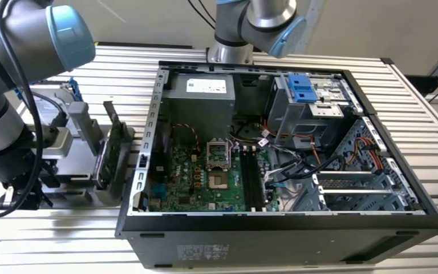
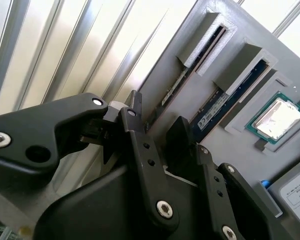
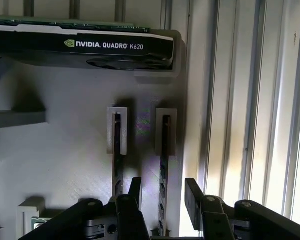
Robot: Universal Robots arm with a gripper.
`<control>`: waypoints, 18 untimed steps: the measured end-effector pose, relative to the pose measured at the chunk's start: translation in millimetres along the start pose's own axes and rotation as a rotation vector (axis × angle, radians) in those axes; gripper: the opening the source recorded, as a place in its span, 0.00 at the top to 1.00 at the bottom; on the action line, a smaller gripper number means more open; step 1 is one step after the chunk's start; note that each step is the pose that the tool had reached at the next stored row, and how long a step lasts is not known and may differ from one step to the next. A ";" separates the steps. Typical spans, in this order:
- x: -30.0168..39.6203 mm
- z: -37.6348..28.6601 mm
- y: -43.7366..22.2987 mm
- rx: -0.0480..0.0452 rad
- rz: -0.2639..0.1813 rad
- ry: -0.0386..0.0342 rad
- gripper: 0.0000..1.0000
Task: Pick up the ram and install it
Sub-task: 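Pick up the ram and move it above insertion slot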
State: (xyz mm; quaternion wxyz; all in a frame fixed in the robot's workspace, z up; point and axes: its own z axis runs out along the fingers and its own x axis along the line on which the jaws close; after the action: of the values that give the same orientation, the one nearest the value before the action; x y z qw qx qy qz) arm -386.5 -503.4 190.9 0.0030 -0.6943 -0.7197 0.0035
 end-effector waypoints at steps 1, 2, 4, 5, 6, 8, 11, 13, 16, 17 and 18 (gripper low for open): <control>0.0 0.1 0.0 -0.0001 0.000 0.0000 0.00; 0.0 0.3 0.0 -0.0001 0.000 0.0001 0.00; -0.4 0.5 -0.1 -0.0002 0.000 0.0002 0.00; -1.0 0.6 0.0 -0.0004 0.000 0.0003 0.00; -1.6 0.6 -0.1 -0.0003 0.000 0.0002 0.00; -1.7 0.5 -0.1 -0.0002 0.000 0.0002 0.00; -1.8 0.4 0.0 -0.0001 0.000 0.0001 0.00; -1.9 0.5 0.0 -0.0002 0.000 0.0002 0.00; -1.9 0.5 0.0 -0.0002 0.000 0.0002 1.00; -1.9 0.5 -0.1 -0.0002 0.000 0.0001 1.00; -1.9 0.5 -0.1 -0.0002 0.000 0.0001 1.00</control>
State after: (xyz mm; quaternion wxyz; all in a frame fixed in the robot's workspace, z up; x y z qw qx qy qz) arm -386.6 -505.4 190.4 0.0030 -0.6943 -0.7197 0.0034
